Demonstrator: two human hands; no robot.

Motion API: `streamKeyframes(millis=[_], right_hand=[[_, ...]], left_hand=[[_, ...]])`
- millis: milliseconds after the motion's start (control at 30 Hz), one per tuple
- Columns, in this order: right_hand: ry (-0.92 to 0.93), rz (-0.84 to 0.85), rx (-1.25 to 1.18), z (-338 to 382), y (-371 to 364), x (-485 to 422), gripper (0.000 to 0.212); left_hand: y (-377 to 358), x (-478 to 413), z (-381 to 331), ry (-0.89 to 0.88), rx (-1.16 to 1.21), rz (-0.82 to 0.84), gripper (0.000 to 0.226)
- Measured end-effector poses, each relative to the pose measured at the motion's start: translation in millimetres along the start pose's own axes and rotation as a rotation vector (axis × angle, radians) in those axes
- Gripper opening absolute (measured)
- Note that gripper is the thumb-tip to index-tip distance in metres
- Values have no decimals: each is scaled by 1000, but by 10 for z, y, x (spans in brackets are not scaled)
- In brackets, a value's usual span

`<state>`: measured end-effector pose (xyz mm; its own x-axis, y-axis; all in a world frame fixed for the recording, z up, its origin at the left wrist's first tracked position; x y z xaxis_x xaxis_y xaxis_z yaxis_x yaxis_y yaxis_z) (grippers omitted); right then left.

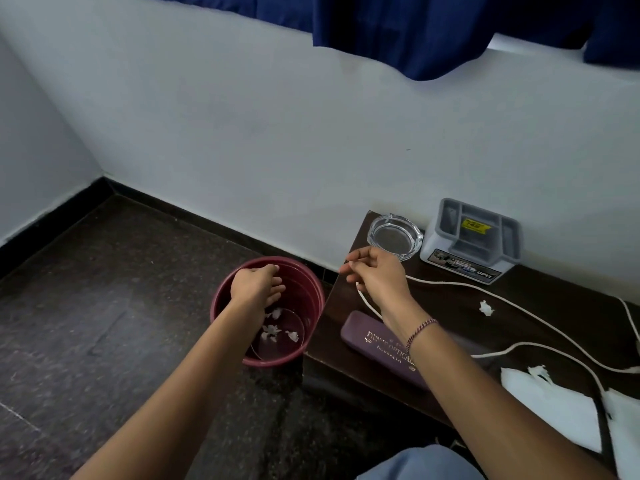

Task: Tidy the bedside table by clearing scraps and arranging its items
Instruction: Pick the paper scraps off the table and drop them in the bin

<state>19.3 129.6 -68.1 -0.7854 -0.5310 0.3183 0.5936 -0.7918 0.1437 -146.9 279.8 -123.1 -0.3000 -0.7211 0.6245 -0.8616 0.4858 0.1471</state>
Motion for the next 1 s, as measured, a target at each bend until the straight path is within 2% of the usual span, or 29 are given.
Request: streamKeyframes(millis=[333,467,567,667,767,867,1000], right_hand=[[55,-91,75,56,578,129,27],[53,-152,174,10,973,171,19],[39,-173,380,-34,1313,215,9],[30,-165,659,-58,1641,288,11],[-29,-198,898,-146,1983,370,4],[-120,-214,1068,-286,2258,447,21],[-221,-218,1148,-445,2503,522,25]], left_hand=[[-535,365,-192,-23,-40,155,33],[-835,554,-222,-35,-73,209,29],[-1070,701,-226,-40,-103,250,25],[-1297,810,-225,-54,-108,288,20],[-1524,891,-184,-40,-114,325,17],[-1731,969,-122,-26,-136,356,16],[-1943,1043,-30,-21,-171,392,13]])
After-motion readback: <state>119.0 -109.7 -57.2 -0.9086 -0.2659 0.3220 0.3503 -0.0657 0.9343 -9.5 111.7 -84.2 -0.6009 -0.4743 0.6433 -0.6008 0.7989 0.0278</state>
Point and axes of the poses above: each hand's wrist, its own x-axis away from the middle knuckle, its own y-axis out of the back of the hand, z = x × y, the point moved 10 cm from there along -x, towards the middle knuckle, and after that the axes turned 5 degrees about -x, right-handed, at the moved point
